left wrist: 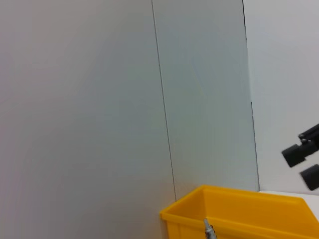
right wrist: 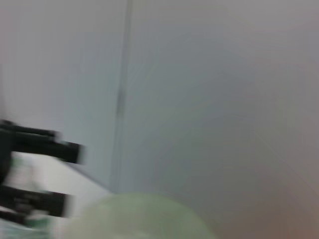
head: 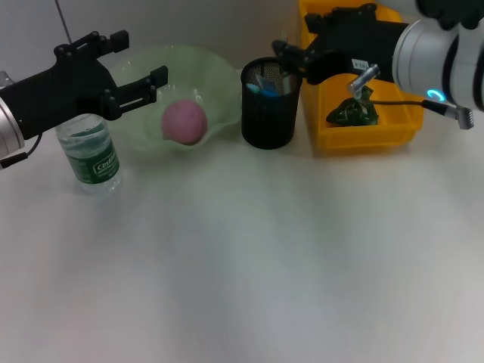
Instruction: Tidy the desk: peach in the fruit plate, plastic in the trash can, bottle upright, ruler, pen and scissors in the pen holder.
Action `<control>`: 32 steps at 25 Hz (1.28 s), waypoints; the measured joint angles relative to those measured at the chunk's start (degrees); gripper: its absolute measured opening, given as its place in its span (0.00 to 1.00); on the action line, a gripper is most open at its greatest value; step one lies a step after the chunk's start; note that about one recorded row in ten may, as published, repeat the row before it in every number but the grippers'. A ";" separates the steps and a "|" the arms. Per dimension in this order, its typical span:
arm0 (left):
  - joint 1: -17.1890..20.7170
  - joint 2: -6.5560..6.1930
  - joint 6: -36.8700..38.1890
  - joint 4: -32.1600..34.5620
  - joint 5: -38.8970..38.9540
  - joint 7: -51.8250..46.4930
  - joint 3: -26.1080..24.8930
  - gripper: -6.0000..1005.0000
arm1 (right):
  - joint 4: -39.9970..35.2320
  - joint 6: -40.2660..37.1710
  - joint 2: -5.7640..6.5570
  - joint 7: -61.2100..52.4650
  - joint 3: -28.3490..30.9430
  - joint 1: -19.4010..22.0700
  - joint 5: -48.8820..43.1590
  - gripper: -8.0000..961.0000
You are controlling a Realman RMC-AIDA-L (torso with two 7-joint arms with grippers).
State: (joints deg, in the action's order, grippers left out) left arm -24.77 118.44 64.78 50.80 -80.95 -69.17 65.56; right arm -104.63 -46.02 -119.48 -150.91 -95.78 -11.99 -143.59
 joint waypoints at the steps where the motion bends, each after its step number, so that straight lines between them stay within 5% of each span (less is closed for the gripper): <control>1: 0.00 0.00 0.01 0.00 0.00 0.00 0.00 0.80 | -0.04 -1.10 0.05 3.22 1.36 0.20 4.17 0.56; 3: -0.01 0.02 0.11 0.01 0.01 0.00 0.01 0.80 | 0.13 -4.09 0.09 13.42 6.24 2.04 18.35 0.56; 9: -0.04 0.03 0.49 0.01 0.10 0.01 0.00 0.80 | 3.60 -10.49 0.13 28.27 14.77 5.51 41.06 0.56; 15: -0.18 0.04 0.73 0.01 0.11 0.01 0.10 0.80 | 13.72 -29.20 0.29 39.47 30.52 5.70 56.71 0.56; 19: -0.19 -0.06 1.05 0.01 0.08 -0.23 0.39 0.80 | 24.14 -44.34 0.69 45.31 45.60 2.08 58.20 0.56; 22: -0.21 -0.51 4.23 0.01 -0.86 -0.58 0.36 0.80 | 32.72 -54.25 2.33 49.61 53.88 -1.50 56.34 0.56; 26: 0.49 -2.27 11.95 -0.01 -2.12 -0.50 0.08 0.80 | 38.98 -58.95 4.45 53.64 55.98 -4.08 52.29 0.56; 32: 2.74 -5.14 24.83 -0.33 -4.60 0.17 0.00 0.80 | 39.08 -61.32 4.68 55.90 55.41 -7.43 43.03 0.56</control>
State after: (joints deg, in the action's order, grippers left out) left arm -22.03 113.30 89.61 50.46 -85.55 -69.00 65.56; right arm -65.56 -107.34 -114.79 -95.01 -40.37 -19.42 -100.56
